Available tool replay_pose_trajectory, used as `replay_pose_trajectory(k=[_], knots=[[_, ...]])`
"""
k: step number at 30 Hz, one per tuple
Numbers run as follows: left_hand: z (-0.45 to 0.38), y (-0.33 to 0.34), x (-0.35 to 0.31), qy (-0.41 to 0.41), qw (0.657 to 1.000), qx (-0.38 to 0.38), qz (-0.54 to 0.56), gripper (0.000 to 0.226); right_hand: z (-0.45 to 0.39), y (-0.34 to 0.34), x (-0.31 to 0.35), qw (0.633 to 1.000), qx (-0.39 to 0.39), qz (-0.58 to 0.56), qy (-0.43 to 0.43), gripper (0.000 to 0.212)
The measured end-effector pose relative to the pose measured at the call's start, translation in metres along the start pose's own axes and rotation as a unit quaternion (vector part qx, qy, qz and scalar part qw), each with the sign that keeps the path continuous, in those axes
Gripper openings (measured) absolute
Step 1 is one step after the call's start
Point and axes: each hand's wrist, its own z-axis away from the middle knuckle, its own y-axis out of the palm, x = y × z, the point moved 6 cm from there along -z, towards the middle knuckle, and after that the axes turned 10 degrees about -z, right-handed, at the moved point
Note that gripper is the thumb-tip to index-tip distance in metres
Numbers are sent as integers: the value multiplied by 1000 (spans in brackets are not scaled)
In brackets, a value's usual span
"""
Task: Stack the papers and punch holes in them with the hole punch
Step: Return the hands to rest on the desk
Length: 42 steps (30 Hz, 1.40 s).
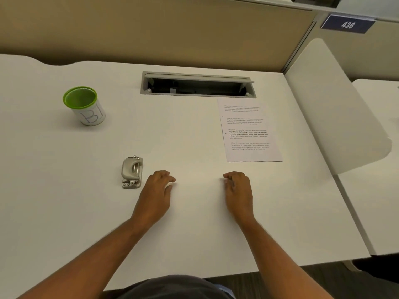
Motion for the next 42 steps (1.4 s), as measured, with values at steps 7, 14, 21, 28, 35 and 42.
replay_pose_trajectory(k=[7, 14, 21, 28, 35, 42], knots=[[5, 3, -8, -20, 999, -24, -22, 25, -2, 24, 16, 988, 72, 78, -113, 20], [8, 6, -9, -9, 998, -43, -49, 28, 2, 43, 27, 970, 102, 104, -192, 25], [12, 10, -9, 0, 995, -63, -83, 29, 9, 51, 32, 965, 113, 108, -210, 36], [18, 18, -5, 18, 990, -58, -126, 40, 13, 54, 30, 961, 122, 135, -207, 43], [18, 22, -2, 22, 988, -76, -134, 40, 12, 58, 25, 959, 132, 142, -205, 42], [17, 24, 0, 23, 986, -79, -143, 41, 12, 60, 22, 959, 116, 152, -209, 46]])
